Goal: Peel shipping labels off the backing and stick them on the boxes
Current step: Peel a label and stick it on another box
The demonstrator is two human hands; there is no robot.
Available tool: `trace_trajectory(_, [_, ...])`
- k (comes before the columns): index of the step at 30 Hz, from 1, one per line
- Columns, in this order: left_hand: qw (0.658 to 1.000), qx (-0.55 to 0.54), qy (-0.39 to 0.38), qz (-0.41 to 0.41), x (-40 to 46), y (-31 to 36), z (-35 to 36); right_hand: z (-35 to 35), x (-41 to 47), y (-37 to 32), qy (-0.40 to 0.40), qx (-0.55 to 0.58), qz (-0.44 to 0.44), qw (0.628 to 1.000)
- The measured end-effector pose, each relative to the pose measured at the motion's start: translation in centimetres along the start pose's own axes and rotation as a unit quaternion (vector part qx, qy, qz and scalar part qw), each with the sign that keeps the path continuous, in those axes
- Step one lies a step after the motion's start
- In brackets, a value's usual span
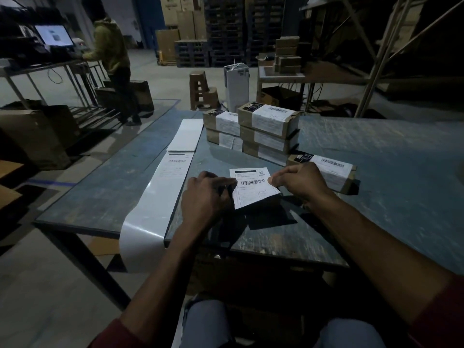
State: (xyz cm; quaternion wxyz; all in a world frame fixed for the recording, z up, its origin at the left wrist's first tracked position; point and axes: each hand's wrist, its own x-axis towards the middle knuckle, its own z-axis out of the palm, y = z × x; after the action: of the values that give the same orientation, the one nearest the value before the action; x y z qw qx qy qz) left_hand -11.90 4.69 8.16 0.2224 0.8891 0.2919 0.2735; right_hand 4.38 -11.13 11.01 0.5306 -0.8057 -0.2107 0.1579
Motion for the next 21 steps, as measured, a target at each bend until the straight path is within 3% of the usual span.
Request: trace_trajectory(21, [1.000,0.013,0.005,0.009,-0.23,-0.45,0.40,0.44,0.43,0.46,0.022,-0.029,0.002,0.999])
